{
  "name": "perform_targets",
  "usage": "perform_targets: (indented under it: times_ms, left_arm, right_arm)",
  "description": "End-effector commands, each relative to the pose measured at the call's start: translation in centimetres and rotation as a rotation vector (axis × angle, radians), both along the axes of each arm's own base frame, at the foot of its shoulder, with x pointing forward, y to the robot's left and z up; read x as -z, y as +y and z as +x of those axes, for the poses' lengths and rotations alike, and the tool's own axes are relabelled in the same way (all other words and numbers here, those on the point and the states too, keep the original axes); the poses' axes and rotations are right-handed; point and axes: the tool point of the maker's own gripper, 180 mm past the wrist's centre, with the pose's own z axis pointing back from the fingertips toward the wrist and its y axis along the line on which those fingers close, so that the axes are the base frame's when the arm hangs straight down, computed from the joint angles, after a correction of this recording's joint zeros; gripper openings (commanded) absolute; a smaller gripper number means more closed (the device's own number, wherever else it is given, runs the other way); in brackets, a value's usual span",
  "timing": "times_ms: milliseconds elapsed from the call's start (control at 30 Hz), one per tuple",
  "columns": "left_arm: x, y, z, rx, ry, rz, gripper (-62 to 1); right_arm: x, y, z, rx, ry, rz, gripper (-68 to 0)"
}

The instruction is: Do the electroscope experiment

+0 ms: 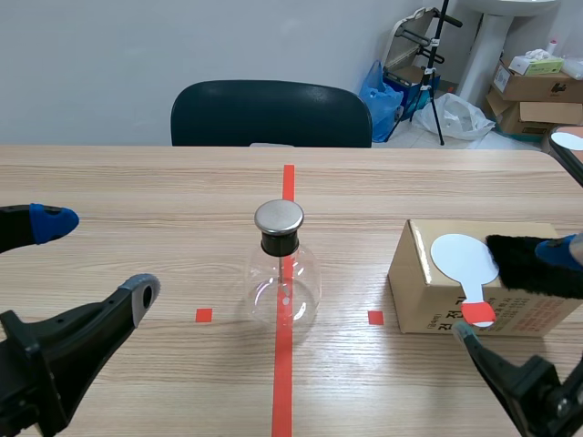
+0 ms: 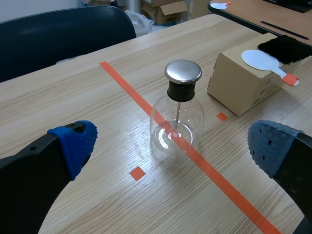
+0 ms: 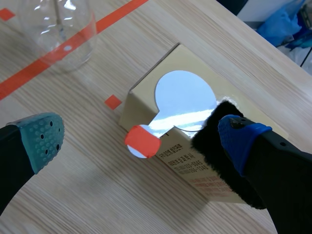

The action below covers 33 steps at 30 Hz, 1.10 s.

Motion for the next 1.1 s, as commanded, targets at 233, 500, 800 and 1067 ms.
perform_targets:
  times_ms: [233,500,800,1067]
  left_arm:
    - [-1.0,-0.3,0.2,0.001,-0.029,-0.025,1.4]
    - [-1.1,-0.3,0.3,0.001,-0.034,-0.024,1.4]
    - [-1.1,-0.3,0.3,0.001,-0.034,-0.024,1.4]
    - [-1.1,-0.3,0.3,0.001,-0.034,-0.024,1.4]
  right_arm:
    - [-1.0,-0.1,-0.7,-0.048,-0.105,-0.129,0.4]
    - [-1.2,-0.6,-1.8,-0.084,-0.210,-0.286,0.4]
    - [-1.1,-1.3,-2.1,-0.095,-0.305,-0.502,0.4]
    - [-0.2,-0.4,-2.6,-0.119,-0.334,-0.624,0.4]
